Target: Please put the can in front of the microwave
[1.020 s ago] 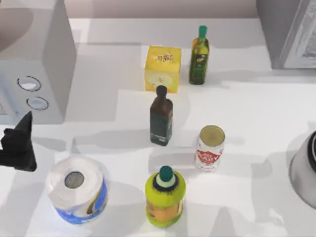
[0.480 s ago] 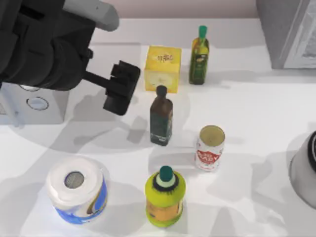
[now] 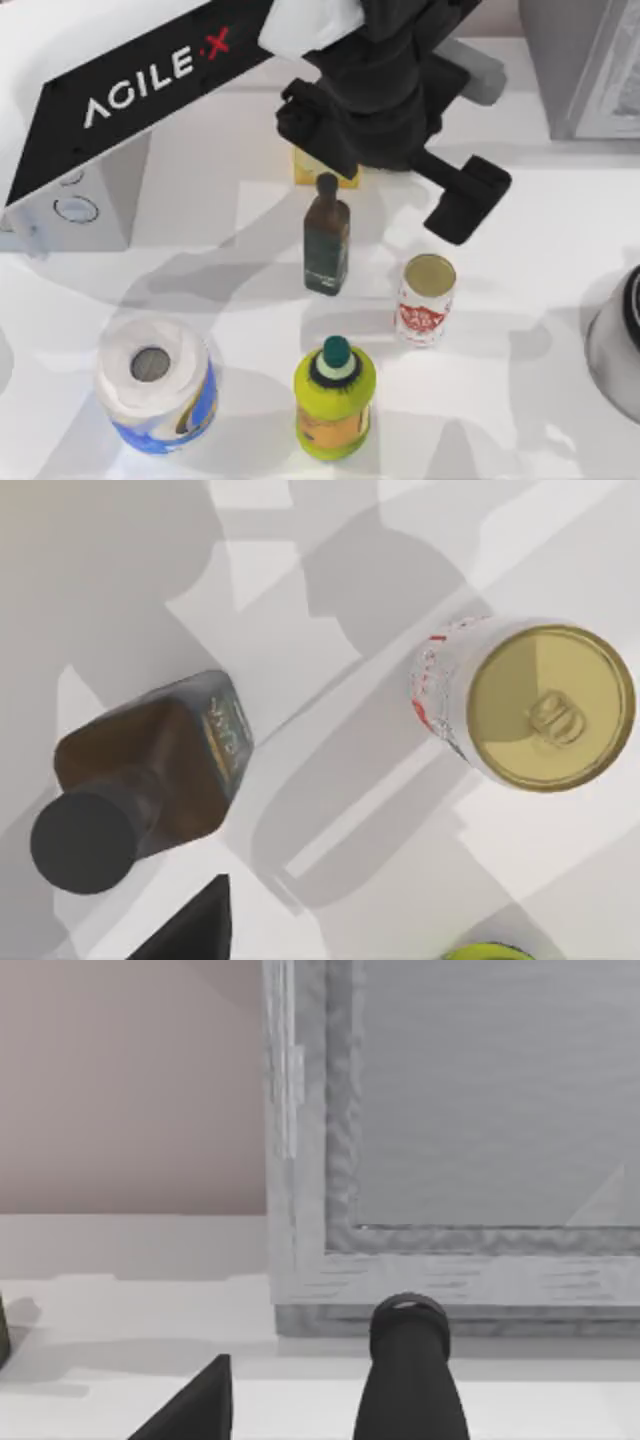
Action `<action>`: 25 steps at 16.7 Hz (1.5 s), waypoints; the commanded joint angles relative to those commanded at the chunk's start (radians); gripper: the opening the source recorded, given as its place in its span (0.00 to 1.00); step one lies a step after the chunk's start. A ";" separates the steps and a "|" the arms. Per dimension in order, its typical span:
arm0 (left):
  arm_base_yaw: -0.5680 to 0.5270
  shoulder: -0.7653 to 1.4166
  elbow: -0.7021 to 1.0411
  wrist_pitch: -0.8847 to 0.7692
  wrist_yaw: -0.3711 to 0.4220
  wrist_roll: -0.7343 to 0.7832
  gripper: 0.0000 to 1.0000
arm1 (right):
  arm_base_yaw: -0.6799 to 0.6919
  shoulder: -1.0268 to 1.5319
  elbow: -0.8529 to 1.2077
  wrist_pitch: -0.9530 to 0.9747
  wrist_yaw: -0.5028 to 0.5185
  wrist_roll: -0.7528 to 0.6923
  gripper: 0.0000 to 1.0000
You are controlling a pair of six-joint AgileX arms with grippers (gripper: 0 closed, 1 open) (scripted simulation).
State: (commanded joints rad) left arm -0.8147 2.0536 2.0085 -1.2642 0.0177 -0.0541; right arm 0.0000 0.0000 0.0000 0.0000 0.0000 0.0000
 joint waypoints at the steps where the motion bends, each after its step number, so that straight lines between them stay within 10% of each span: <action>1: -0.020 0.075 0.084 -0.051 0.000 -0.001 1.00 | 0.000 0.000 0.000 0.000 0.000 0.000 1.00; 9: -0.066 0.434 0.462 -0.288 -0.012 -0.009 1.00 | 0.000 0.000 0.000 0.000 0.000 0.000 1.00; 25: -0.072 0.404 0.179 -0.035 -0.012 -0.013 1.00 | 0.000 0.000 0.000 0.000 0.000 0.000 1.00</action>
State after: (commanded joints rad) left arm -0.8863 2.4580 2.1873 -1.2996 0.0060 -0.0672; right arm 0.0000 0.0000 0.0000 0.0000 0.0000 0.0000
